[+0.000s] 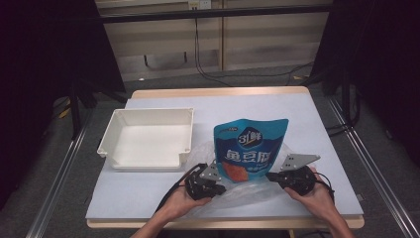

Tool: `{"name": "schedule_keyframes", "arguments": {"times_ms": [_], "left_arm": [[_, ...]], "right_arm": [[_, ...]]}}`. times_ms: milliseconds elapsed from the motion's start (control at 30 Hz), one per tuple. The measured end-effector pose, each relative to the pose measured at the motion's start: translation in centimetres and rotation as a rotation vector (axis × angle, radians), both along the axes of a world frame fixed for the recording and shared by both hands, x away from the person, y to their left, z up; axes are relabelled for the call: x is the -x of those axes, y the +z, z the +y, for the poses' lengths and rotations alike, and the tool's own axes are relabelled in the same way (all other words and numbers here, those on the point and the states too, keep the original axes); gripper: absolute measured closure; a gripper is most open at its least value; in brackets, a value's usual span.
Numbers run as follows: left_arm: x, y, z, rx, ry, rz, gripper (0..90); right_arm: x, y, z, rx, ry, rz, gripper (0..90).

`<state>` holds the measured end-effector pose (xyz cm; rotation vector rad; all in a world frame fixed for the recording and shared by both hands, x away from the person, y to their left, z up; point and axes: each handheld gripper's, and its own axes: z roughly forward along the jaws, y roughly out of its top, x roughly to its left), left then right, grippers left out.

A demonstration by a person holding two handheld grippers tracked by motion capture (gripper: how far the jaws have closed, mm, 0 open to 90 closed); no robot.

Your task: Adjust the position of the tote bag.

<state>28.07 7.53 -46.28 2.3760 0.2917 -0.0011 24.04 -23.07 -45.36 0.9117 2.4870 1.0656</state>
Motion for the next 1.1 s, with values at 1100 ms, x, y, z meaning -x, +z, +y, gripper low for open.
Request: {"name": "schedule_keyframes", "arguments": {"times_ms": [1100], "left_arm": [[-1.8,0.7,4.8,-0.055,0.148,-0.052,88.0]], "right_arm": [[0.4,-0.2,-4.2,0.064,-0.127,0.050,90.0]]}}
